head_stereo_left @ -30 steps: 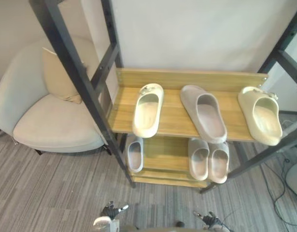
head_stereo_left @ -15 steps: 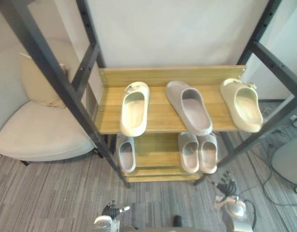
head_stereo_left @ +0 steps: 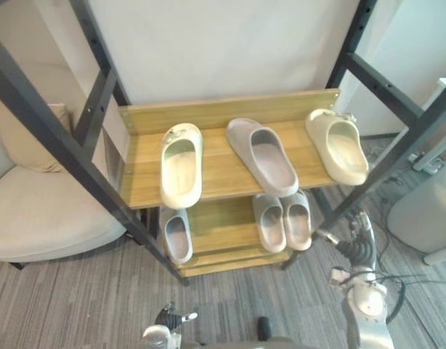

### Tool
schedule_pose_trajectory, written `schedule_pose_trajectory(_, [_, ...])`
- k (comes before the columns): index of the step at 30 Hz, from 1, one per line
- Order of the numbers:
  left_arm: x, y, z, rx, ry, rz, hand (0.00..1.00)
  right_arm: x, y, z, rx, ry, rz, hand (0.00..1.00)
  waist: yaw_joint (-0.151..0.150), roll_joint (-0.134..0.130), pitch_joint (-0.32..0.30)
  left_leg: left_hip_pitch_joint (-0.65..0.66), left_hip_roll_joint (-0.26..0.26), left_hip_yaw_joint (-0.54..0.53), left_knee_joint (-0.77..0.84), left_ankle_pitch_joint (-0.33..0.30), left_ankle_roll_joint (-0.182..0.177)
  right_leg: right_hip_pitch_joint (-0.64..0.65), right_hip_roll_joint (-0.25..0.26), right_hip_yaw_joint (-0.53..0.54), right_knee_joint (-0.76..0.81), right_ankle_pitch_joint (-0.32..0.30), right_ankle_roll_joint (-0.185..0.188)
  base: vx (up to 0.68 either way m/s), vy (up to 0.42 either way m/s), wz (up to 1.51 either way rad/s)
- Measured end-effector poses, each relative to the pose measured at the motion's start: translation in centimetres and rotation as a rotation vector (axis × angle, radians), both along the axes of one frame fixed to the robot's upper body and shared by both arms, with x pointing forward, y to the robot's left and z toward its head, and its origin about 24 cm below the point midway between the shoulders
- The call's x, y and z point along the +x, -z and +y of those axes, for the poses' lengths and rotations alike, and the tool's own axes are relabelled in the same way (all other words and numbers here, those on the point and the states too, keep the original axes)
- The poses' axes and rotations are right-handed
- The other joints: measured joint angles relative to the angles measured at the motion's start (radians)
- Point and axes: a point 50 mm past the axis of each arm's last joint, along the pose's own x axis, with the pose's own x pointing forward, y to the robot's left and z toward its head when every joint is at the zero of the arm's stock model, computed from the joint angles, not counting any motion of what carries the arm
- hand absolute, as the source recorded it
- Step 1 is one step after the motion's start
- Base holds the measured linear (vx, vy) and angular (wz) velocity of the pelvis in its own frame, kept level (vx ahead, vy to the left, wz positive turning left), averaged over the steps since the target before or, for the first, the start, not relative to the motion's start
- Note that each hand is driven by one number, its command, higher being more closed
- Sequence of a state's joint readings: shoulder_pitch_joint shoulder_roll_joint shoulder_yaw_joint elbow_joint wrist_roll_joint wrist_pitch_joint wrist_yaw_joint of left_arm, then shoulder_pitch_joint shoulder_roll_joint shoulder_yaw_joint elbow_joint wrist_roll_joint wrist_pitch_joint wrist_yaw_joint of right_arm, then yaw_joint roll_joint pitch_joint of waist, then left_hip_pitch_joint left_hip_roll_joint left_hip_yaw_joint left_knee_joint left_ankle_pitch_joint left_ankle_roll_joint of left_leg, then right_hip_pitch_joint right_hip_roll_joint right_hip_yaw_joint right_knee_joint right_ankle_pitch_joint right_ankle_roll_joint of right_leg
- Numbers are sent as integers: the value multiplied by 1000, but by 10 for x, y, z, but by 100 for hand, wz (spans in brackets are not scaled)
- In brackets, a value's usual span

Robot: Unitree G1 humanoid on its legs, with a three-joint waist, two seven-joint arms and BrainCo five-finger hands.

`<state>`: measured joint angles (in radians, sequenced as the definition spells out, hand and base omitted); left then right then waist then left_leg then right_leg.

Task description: Organize the slippers on the shoe rack

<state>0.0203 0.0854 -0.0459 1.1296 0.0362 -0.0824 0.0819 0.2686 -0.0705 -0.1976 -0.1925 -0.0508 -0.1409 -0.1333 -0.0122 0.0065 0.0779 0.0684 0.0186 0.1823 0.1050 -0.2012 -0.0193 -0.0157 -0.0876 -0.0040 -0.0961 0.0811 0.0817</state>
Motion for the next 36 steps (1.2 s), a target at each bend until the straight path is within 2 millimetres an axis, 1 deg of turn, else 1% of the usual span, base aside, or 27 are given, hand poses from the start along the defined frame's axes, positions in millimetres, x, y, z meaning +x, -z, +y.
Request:
schedule_pose_trajectory(1, [0,0,0,0,3,0,0,0,-2,1,-4,-4,-12,0,0,0,0,0,0,0,0,0,0,0,0,1,0,0,0,-36,-30,-3])
schedule_pose_trajectory(3, [0,0,-2,2,22,0,0,-1,-16,4,-41,-22,-71,0,-1,2,-5,0,0,1,0,0,0,-1,1,7,0,1,0,0,0,0])
schedule_pose_trajectory(4, [0,0,-2,2,23,1,0,-1,-18,4,-43,-23,-78,0,-1,3,-6,0,0,1,0,0,0,-1,1,7,0,1,0,0,0,0])
schedule_pose_trajectory(6, [-1,0,-2,1,27,3,0,-2,-32,6,-62,-33,-146,0,-3,5,-9,0,0,1,0,0,0,-1,1,7,1,1,0,0,0,0])
schedule_pose_trajectory(7, [-1,0,-3,1,29,2,0,-2,-33,6,-64,-35,-152,0,-3,5,-9,0,0,1,0,0,0,-1,1,7,2,1,0,0,0,0])
schedule_pose_trajectory(9, [-2,0,-3,-1,38,-4,0,-3,-45,7,-89,-50,-211,0,-5,3,-19,-5,0,1,0,0,0,-2,0,9,7,1,0,2,-15,0])
schedule_pose_trajectory(15, [-4,0,-4,0,65,-11,0,0,-56,9,-102,-72,-269,0,-6,-3,-37,-14,-1,1,4,0,1,-10,-1,12,8,4,0,-5,-5,0])
schedule_pose_trajectory(18, [-6,0,-3,-1,64,-7,0,6,-67,5,-141,-107,-307,0,-6,-6,-43,-14,-4,-2,5,-1,2,-9,-3,10,8,6,3,-48,-24,1])
schedule_pose_trajectory(19, [-7,1,-3,-1,64,-5,0,12,-77,4,-181,-140,-335,0,-6,-7,-49,-14,-5,-5,6,-1,2,-8,-4,9,8,6,3,0,0,0])
schedule_pose_trajectory(20, [-7,1,-2,-2,64,-4,0,13,-79,4,-187,-147,-340,0,-6,-7,-49,-15,-5,-5,6,-1,2,-7,-4,8,7,6,3,-27,-25,5])
schedule_pose_trajectory(21, [-7,1,-2,-7,68,-6,0,17,-86,3,-208,-170,-364,0,-6,-8,-50,-15,-5,-9,7,-1,2,-5,-4,5,7,6,3,-11,-12,5])
schedule_pose_trajectory(22, [-7,1,-2,-10,70,-7,0,18,-88,3,-215,-179,-374,0,-6,-8,-50,-15,-5,-11,7,-1,2,-4,-4,3,7,6,3,-11,-12,10])
schedule_pose_trajectory(24, [-7,0,-2,-16,74,-10,0,25,-100,2,-244,-208,-411,0,-5,-8,-50,-20,-5,-31,12,-1,2,2,-6,-17,7,6,3,-11,-18,18])
schedule_pose_trajectory(25, [-8,0,-2,-16,74,-10,0,26,-101,2,-250,-212,-414,0,-5,-9,-50,-21,-5,-33,13,-1,2,2,-6,-19,7,6,3,-28,-32,19])
schedule_pose_trajectory(28, [-7,0,-3,-17,74,-15,0,36,-114,3,-283,-251,-453,0,1,-9,-50,-34,-7,-53,20,1,4,1,-9,-37,7,6,3,-27,-29,16])
schedule_pose_trajectory(33, [-6,0,-3,-27,78,-17,0,59,-111,-2,-302,-286,-394,0,12,-13,-50,-37,-10,-62,20,3,7,4,-12,-46,7,6,3,-20,-18,7])
schedule_pose_trajectory(36, [-6,0,-2,-28,79,-17,0,70,-108,-9,-297,-278,-357,0,12,-15,-49,-50,-16,-84,20,9,11,2,-17,-70,8,5,3,-14,-15,20])
